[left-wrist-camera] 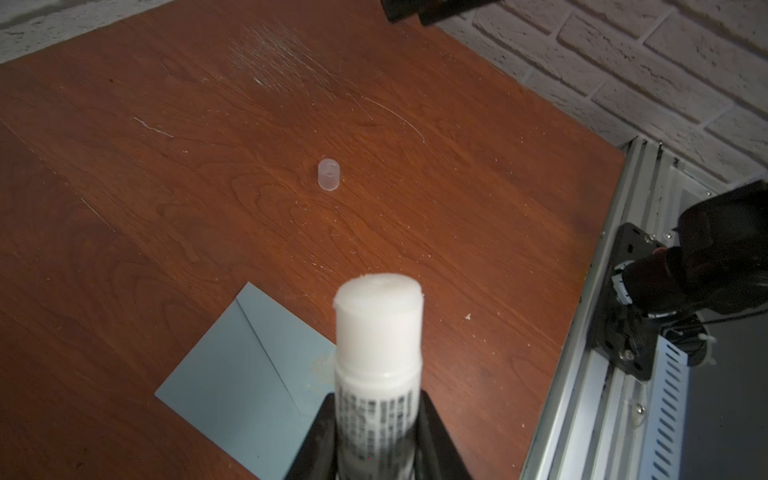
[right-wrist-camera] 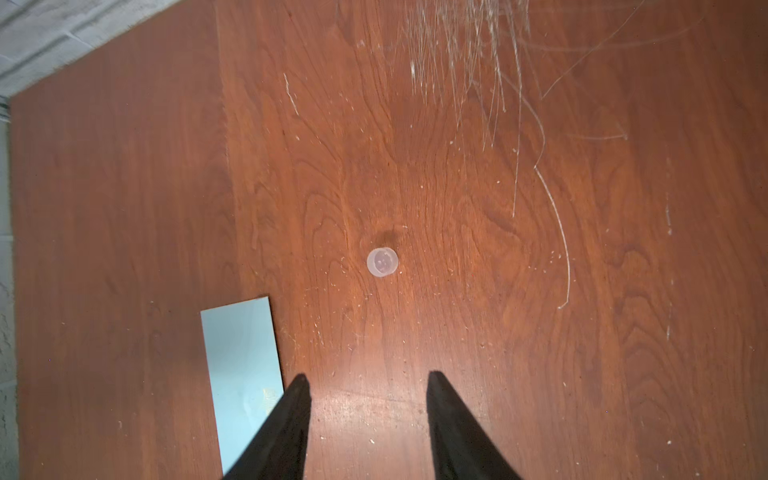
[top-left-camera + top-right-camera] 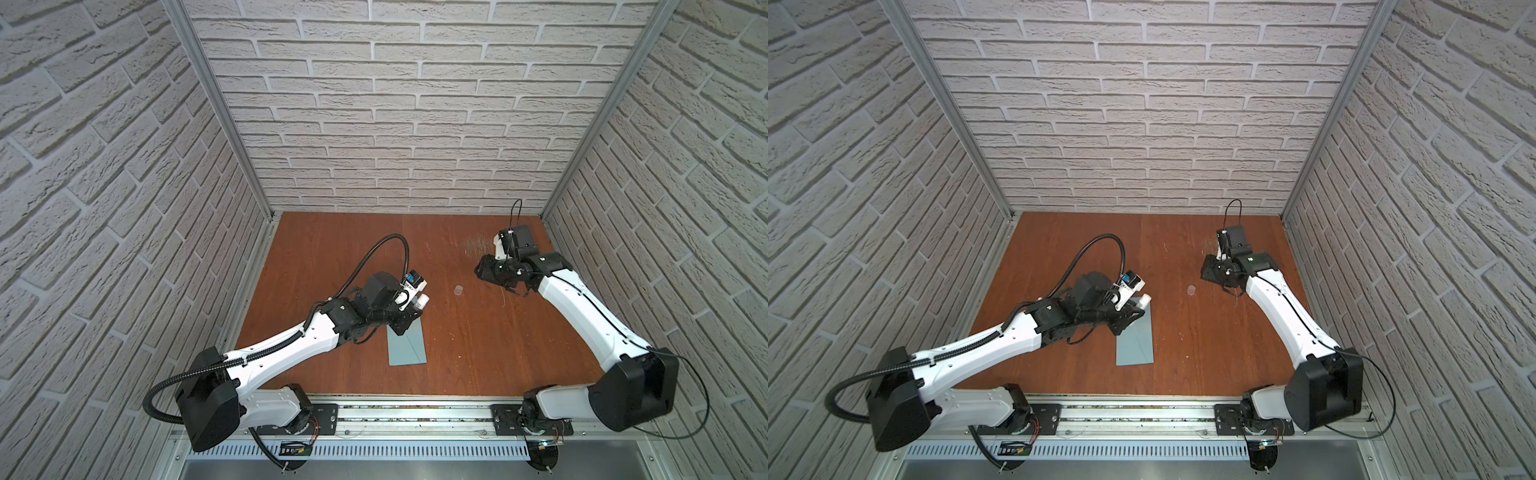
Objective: Place the letter into the envelope and seal it
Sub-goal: 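Lift the glue stick upright with the left gripper while the right gripper reaches the cap, then grasp the clear round cap on the table with the right gripper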
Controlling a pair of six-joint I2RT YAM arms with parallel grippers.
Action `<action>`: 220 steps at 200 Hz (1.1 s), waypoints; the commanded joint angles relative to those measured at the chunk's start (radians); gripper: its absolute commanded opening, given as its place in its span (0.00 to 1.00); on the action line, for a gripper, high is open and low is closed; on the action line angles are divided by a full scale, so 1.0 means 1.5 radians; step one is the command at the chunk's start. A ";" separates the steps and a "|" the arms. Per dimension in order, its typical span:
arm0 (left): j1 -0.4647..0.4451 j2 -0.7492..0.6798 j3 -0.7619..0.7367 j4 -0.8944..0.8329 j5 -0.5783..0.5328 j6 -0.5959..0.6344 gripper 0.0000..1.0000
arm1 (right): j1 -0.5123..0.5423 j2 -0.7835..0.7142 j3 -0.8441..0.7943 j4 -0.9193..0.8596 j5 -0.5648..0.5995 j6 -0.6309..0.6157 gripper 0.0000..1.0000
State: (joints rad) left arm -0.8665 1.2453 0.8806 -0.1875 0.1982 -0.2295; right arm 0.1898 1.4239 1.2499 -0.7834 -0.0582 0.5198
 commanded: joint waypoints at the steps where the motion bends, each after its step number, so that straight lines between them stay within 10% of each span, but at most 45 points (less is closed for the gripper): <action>1: 0.035 -0.009 -0.037 0.171 0.073 0.000 0.19 | 0.014 0.062 0.043 -0.051 -0.017 -0.018 0.49; 65: 0.091 0.044 -0.076 0.327 0.131 -0.033 0.18 | 0.056 0.223 0.129 -0.077 0.015 -0.040 0.53; 220: 0.111 0.044 -0.091 0.300 0.120 -0.012 0.20 | 0.085 0.401 0.185 -0.062 0.089 0.003 0.50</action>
State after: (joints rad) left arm -0.7071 1.3174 0.7544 0.2195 0.3725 -0.2626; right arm 0.3115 2.0010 1.5074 -0.8921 0.0601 0.4984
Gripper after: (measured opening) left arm 0.275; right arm 0.511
